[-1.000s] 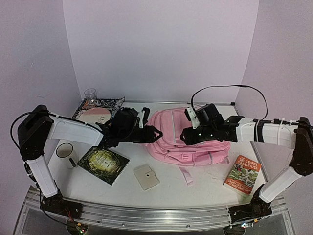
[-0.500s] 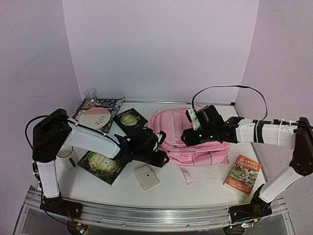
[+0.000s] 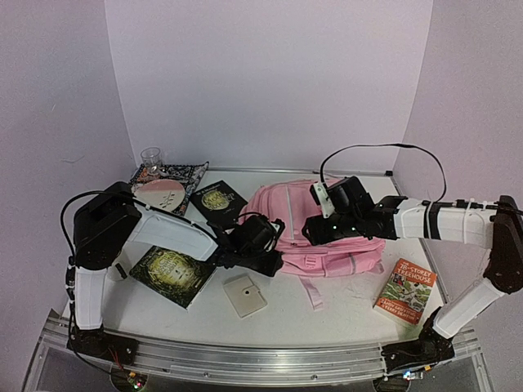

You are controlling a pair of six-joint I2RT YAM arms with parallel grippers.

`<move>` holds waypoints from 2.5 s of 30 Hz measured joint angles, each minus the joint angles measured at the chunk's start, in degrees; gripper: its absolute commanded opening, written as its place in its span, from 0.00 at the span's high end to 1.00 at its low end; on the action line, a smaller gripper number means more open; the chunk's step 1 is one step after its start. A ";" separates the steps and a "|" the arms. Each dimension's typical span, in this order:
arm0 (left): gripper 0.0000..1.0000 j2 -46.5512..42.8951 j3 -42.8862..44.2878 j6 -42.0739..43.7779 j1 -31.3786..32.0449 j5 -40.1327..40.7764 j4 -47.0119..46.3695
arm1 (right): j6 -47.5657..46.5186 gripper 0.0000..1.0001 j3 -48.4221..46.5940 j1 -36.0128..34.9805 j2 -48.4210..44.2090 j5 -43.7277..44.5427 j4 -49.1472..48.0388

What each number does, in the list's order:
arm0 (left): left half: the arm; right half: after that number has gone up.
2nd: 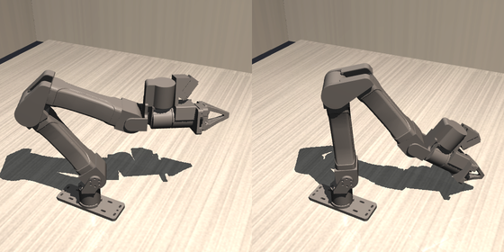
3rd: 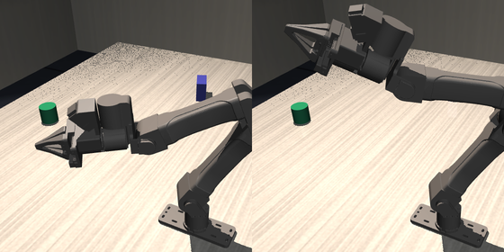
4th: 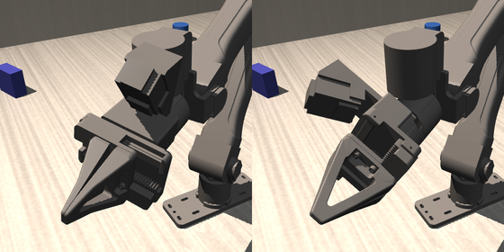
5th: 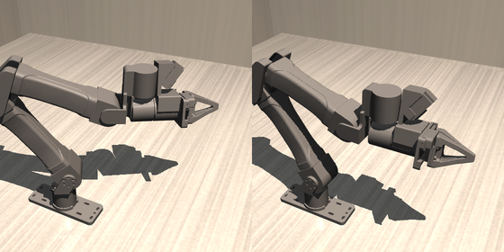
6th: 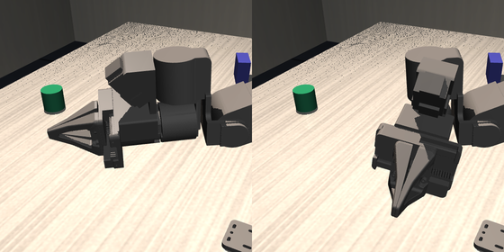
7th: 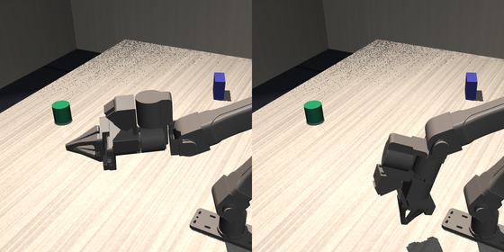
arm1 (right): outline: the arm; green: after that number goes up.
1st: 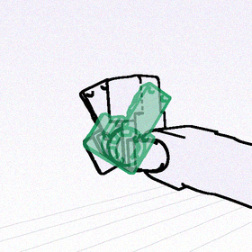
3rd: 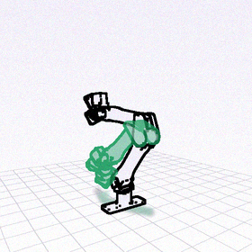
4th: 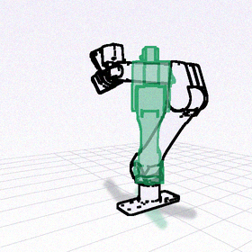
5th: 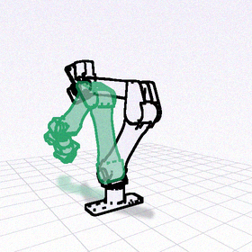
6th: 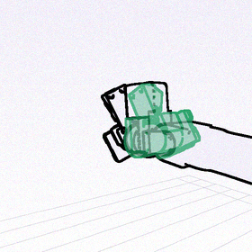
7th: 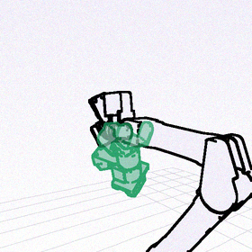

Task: Pack the student bag
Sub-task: Pick up the second largest pocket of the student bag, then unzip the second largest pocket of the student bag.

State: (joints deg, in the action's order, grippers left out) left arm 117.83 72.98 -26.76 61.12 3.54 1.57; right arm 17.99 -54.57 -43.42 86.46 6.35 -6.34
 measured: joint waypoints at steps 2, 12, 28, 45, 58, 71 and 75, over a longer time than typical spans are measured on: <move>0.99 0.24 0.34 0.19 0.00 -0.08 0.16 | -0.45 0.41 0.04 0.00 0.02 -0.29 -0.28; 1.00 -3.08 -1.03 0.94 -0.06 -0.89 1.97 | -9.00 0.40 1.42 -0.02 1.90 -6.61 -2.60; 1.00 -9.61 -2.13 -0.44 -2.74 -11.79 4.61 | -24.26 0.53 1.49 -3.17 8.08 -13.22 -8.69; 1.00 -15.05 -4.92 -0.21 -8.39 -16.48 6.07 | -28.75 1.00 6.42 -3.91 4.56 -7.25 -14.60; 1.00 -22.42 -5.76 3.80 -13.21 -18.38 2.26 | -28.42 1.00 17.02 3.29 -17.40 -9.72 -18.59; 1.00 -22.01 -7.14 -0.40 -16.50 -24.28 3.08 | -27.79 0.56 14.64 7.61 -12.13 -16.29 -12.14; 1.00 -21.22 -7.11 -1.75 -14.93 -24.72 2.91 | -27.33 0.45 10.29 5.17 -12.09 -15.54 -9.58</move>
State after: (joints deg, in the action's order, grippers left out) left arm 96.62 65.87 -28.50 46.19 -21.18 4.48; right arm -9.33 -44.27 -38.25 74.37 -9.19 -15.92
